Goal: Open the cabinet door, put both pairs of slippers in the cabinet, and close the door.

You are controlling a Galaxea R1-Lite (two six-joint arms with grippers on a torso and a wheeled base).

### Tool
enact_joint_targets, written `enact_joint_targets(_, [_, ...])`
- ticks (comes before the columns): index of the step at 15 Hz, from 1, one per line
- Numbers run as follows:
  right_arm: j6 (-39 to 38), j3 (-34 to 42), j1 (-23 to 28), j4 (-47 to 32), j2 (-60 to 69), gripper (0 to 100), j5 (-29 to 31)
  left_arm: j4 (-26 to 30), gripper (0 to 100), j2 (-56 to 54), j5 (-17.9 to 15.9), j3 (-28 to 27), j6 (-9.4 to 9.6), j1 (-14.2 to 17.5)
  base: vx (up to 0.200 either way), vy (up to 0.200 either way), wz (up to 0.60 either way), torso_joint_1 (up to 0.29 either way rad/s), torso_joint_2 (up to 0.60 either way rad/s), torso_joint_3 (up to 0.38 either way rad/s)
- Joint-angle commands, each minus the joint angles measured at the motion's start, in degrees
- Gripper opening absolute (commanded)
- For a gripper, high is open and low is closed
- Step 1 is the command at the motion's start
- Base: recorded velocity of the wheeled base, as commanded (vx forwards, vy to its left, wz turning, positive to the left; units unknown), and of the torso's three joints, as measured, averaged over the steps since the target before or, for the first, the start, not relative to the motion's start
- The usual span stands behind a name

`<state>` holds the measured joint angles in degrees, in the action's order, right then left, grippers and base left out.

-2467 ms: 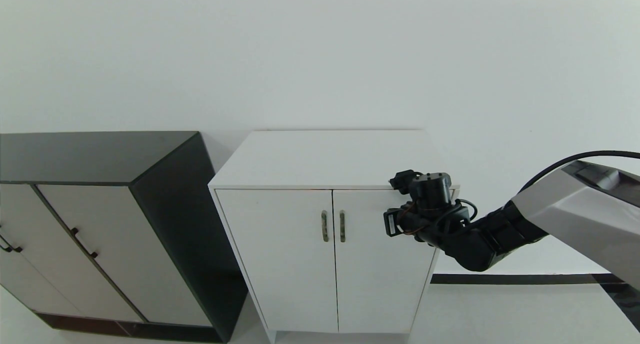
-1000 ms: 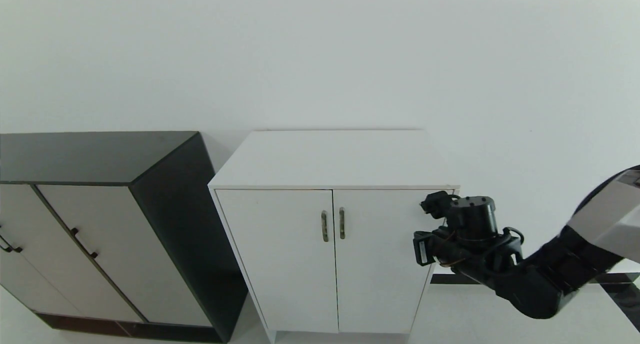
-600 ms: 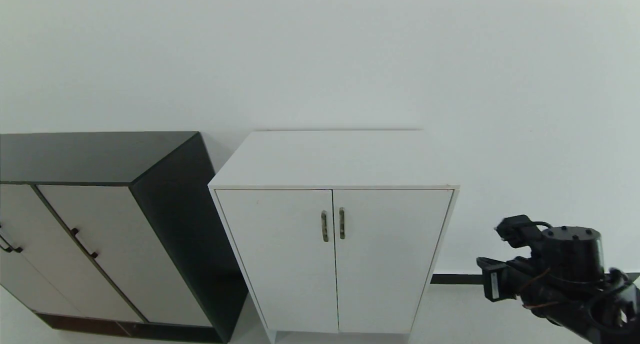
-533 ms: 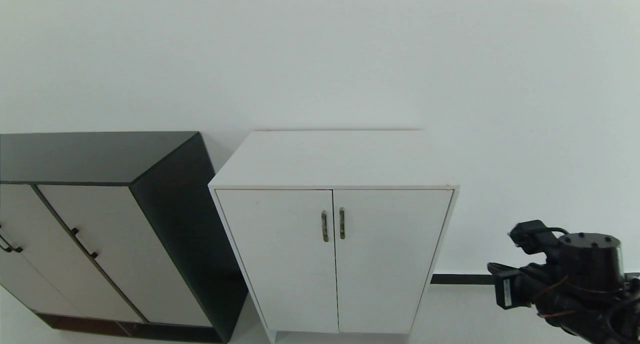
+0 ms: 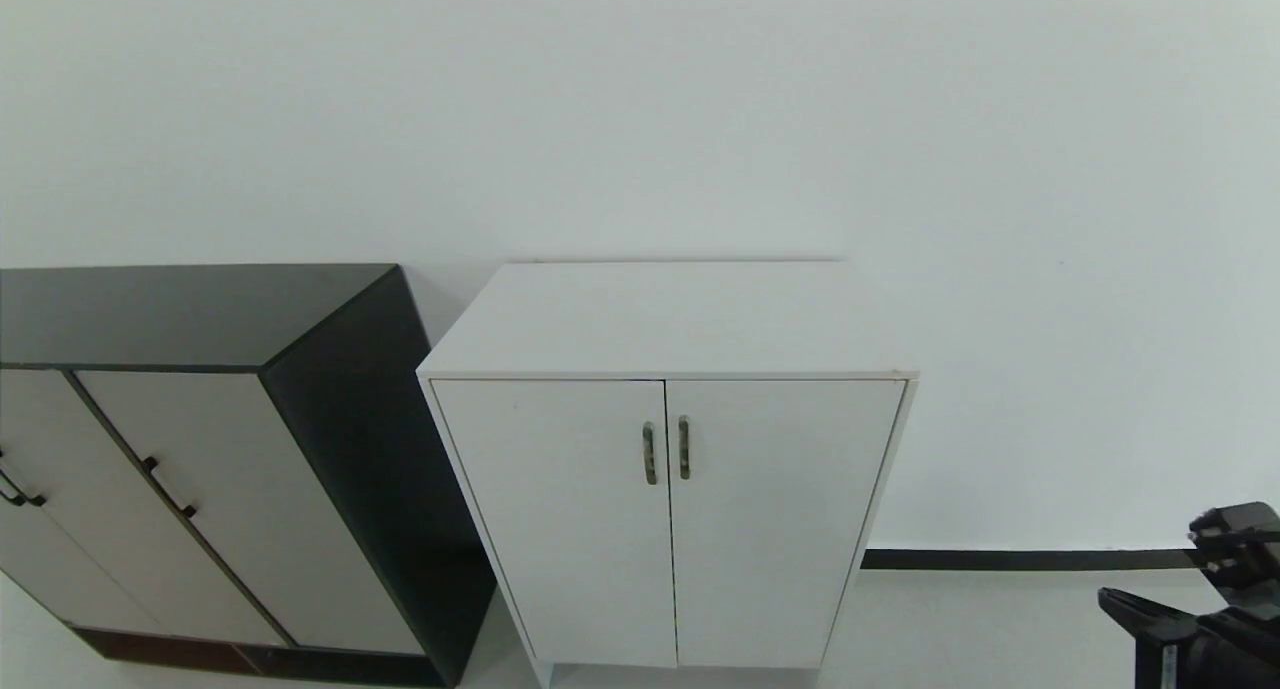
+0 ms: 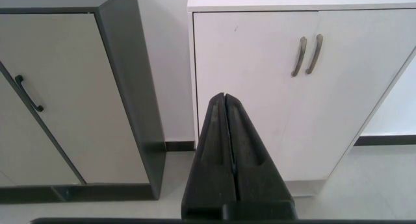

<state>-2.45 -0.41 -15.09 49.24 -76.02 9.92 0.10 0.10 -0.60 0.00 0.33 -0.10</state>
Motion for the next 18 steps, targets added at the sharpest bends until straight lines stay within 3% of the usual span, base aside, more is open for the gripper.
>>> enact_joint_targets(1, [0.17, 0.41, 0.50, -7.49, 13.62, 0, -0.08, -0.01, 0, -0.01, -0.02, 0.00, 0.02, 0.01, 0.000, 0.000, 0.00, 0.000, 0.00, 0.000])
enact_joint_targets(5, [0.17, -0.82, 0.59, -26.21, 33.04, 0, -0.08, -0.01, 0, -0.01, -0.02, 0.00, 0.02, 0.01, 0.000, 0.000, 0.00, 0.000, 0.00, 0.000])
enact_joint_targets(10, [0.08, -2.84, 0.50, -43.61, 49.21, 0, -0.17, 0.08, 0, -0.01, -0.02, 0.00, -0.07, 0.01, 0.000, 0.000, 0.00, 0.000, 0.00, 0.000])
enact_joint_targets(15, [0.08, -2.75, -0.90, -46.95, 53.78, 0, -0.34, -0.01, 0, -0.01, -0.02, 0.00, -0.15, 0.01, 0.000, 0.000, 0.00, 0.000, 0.00, 0.000])
enact_joint_targets(18, [0.25, -0.11, -1.34, -47.13, 55.54, 0, -3.68, -0.01, 0, -0.01, -0.02, 0.00, -0.07, 0.01, 0.000, 0.000, 0.00, 0.000, 0.00, 0.000])
